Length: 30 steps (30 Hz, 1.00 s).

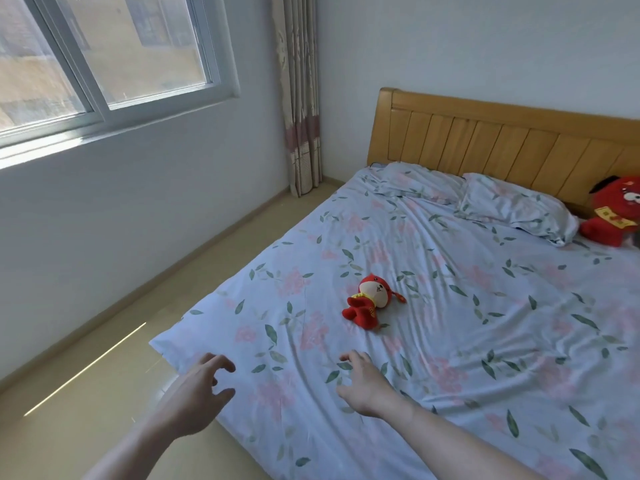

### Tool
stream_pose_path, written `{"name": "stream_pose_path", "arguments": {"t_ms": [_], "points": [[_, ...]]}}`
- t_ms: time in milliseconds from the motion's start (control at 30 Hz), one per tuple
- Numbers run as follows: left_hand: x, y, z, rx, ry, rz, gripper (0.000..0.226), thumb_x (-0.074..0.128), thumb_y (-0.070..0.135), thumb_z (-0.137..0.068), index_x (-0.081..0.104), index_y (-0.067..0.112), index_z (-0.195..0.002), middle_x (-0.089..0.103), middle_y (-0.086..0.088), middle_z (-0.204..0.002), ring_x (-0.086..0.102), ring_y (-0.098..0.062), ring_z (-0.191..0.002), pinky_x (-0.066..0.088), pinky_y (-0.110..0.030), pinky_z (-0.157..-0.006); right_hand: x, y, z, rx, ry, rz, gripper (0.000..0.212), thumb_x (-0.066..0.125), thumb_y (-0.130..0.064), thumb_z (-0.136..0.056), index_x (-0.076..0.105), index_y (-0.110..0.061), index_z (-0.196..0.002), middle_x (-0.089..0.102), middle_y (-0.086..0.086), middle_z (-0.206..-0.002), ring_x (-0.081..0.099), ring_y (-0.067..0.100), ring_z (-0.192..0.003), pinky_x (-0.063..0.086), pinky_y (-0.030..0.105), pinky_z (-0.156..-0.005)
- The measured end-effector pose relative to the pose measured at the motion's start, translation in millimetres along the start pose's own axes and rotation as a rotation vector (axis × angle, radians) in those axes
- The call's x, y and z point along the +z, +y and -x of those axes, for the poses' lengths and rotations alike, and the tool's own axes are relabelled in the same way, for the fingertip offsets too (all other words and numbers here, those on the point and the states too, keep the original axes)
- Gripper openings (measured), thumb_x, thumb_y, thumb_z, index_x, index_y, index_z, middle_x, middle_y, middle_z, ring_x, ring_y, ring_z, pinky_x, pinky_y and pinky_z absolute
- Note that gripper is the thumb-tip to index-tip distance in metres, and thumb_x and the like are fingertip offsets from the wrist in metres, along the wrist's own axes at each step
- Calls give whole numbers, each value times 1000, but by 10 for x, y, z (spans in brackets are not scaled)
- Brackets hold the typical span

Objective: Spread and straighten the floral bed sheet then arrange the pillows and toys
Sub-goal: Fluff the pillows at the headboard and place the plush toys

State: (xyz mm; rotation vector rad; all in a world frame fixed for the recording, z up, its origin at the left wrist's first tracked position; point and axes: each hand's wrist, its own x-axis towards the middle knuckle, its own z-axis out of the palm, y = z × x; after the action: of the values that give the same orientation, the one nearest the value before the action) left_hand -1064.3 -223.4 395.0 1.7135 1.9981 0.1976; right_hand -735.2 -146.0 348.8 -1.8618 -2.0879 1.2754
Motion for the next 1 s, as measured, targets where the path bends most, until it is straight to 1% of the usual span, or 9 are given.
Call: {"name": "stream_pose_path", "arguments": {"t_ms": [67,233,367,500,600,700,800,900,1000], "points": [[-109,-127,-281,44,-35,-23,25,67,46,-92,49,49,-109,45,25,-122,57,4,-100,44,-15,-74,61,-44,-161,66,-2,1,57,59,-27,-90,39,-24,-143,35,-5,-142,54,15,-112,49,30,-88],[-406,-401,-1071,115,-114,-46,25,67,42,-93,52,43,-114,45,18,-122,57,-3,-102,49,-23,-87,190,-238,-621,192,47,-25,61,61,-36,-88,38,-23,-142,36,-3,-143,51,15,-105,45,28,-84],[-492,-402,-1724,183,-209,-88,28,67,42,-93,54,39,-117,46,14,-123,59,-6,-102,50,-28,-90,182,-261,-1030,288,73,-71,59,60,-25,-90,37,-24,-144,34,-3,-146,54,16,-112,48,30,-89],[-466,-339,-2328,210,-265,-121,27,66,44,-93,53,40,-117,47,15,-123,59,-5,-102,49,-27,-89,77,-170,-1562,363,87,-115,62,59,-24,-92,33,-25,-148,31,0,-150,58,19,-108,49,31,-83],[-367,-333,-2978,227,-285,-120,26,66,45,-93,51,44,-115,46,18,-121,59,-2,-101,49,-25,-88,8,-19,-2199,411,99,-158,70,56,-23,-91,26,-26,-154,29,3,-154,56,24,-118,50,34,-88],[-162,-414,-3628,229,-297,-98,25,66,44,-93,52,45,-114,46,20,-120,60,-1,-100,48,-22,-85,-3,170,-2910,446,116,-165,78,54,-19,-89,19,-27,-158,29,7,-156,46,28,-134,47,39,-103],[76,-571,-4105,207,-310,-107,25,66,46,-92,51,46,-112,46,23,-119,60,1,-97,47,-21,-80,40,373,-3532,487,134,-157,82,55,-21,-91,12,-26,-161,26,9,-159,40,29,-140,42,38,-108],[391,-834,-4524,187,-348,-120,25,65,46,-92,49,48,-111,45,25,-116,59,3,-96,44,-19,-76,129,632,-4200,538,150,-163,83,56,-29,-94,9,-27,-162,31,12,-157,43,31,-138,43,37,-103],[626,-1099,-4824,168,-394,-140,25,65,44,-92,51,47,-112,48,24,-117,59,3,-95,44,-18,-76,233,865,-4676,570,201,-178,83,58,-35,-94,12,-28,-162,45,12,-148,52,33,-129,45,35,-89]]}}
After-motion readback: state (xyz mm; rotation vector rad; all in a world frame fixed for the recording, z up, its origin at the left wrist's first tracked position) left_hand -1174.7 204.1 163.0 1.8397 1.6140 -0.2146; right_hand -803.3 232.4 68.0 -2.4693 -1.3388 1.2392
